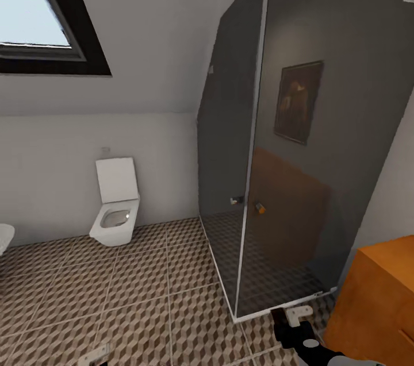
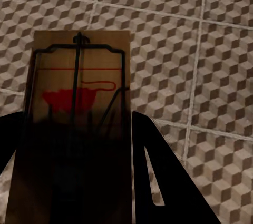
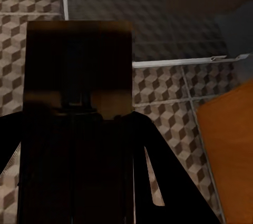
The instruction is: Take the four mousetraps from the cabinet in the bathroom and place them on the bathroom floor. Make sure all four end up on the same floor surface, and ensure that at least two of them are either under or directly next to the same bathroom sink.
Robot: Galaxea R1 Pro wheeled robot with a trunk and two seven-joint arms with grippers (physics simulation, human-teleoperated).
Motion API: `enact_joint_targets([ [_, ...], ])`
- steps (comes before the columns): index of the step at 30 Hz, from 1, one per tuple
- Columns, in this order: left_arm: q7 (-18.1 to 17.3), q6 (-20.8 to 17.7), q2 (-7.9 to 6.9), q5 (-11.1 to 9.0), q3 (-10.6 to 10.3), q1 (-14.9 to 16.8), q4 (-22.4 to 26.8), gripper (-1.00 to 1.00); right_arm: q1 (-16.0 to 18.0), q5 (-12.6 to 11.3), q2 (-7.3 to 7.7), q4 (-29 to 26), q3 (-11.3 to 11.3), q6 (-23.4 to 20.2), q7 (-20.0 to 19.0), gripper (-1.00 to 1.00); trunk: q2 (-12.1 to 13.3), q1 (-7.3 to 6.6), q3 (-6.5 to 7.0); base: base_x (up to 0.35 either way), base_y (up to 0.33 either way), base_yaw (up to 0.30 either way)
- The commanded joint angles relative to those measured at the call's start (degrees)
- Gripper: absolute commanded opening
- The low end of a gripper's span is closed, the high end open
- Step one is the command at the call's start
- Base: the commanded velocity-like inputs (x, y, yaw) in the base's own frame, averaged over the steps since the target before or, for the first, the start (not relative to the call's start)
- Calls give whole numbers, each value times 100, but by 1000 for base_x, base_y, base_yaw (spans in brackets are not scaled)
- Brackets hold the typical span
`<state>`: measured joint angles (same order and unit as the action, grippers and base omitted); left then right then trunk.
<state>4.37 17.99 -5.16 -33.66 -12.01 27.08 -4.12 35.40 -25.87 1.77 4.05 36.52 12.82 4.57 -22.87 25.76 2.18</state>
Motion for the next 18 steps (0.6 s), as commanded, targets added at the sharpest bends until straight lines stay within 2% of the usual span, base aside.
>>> enact_joint_targets([
  [1, 29, 21, 5, 8, -47, 7, -19, -100, 2, -56, -2, 13, 48, 28, 0, -100, -5, 2, -2, 0, 0, 297],
  [10, 29, 21, 7, 5, -47, 6, -19, -100, 2, -55, -2, 14, 46, 28, 0, -100, -5, 2, -2, 2, 15, 297],
  [14, 29, 18, 3, 7, -47, 7, -19, -100, 2, -58, -3, 14, 43, 28, 0, -100, -5, 2, -2, 76, 195, 263],
  [18, 29, 20, -5, 8, -47, 6, -19, -100, 2, -58, -2, 12, 42, 28, 0, -100, -5, 2, -2, 153, 268, 83],
])
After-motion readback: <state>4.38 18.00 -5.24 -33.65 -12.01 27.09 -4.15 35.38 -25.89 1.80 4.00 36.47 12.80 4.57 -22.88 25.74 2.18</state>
